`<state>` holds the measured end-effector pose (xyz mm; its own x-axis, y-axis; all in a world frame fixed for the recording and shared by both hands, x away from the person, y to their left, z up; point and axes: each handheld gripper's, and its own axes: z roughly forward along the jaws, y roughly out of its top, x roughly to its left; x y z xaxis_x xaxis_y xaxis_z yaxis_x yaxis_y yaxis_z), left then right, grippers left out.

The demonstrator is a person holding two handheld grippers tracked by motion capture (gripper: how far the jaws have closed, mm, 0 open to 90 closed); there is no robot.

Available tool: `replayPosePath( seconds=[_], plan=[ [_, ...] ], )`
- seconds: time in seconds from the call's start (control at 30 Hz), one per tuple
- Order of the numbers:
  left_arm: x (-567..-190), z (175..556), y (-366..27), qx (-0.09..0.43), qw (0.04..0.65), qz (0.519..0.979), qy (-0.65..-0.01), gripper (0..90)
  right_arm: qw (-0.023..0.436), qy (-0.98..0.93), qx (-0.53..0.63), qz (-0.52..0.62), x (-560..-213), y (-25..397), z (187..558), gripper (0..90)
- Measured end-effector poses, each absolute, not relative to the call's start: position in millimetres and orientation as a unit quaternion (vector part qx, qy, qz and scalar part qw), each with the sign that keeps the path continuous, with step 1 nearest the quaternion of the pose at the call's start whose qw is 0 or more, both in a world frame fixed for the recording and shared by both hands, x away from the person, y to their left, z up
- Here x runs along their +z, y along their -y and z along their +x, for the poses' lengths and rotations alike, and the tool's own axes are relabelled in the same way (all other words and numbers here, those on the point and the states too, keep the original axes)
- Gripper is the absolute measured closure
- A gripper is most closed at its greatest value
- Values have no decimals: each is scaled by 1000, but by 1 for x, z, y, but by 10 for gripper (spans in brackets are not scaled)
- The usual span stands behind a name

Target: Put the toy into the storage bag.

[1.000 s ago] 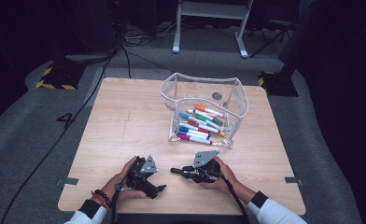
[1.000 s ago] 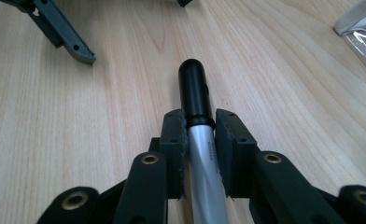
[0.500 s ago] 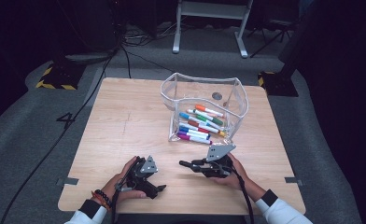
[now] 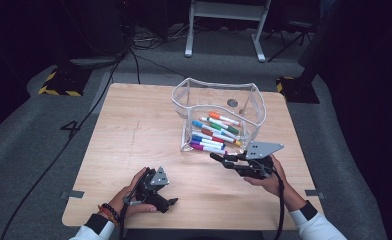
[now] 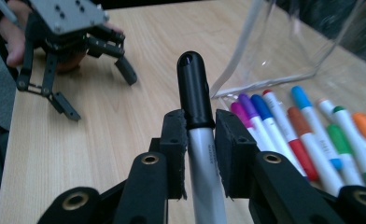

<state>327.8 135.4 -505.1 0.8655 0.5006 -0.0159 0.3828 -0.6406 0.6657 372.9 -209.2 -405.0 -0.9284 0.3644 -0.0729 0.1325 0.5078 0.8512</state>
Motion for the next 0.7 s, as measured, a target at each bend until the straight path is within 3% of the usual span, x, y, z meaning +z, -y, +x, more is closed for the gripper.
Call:
replayPosePath(
  seconds=[0.7],
  plan=[
    [-505, 328, -135, 85, 346, 902, -245, 22, 183, -832, 503, 146, -301, 233, 394, 744]
  ],
)
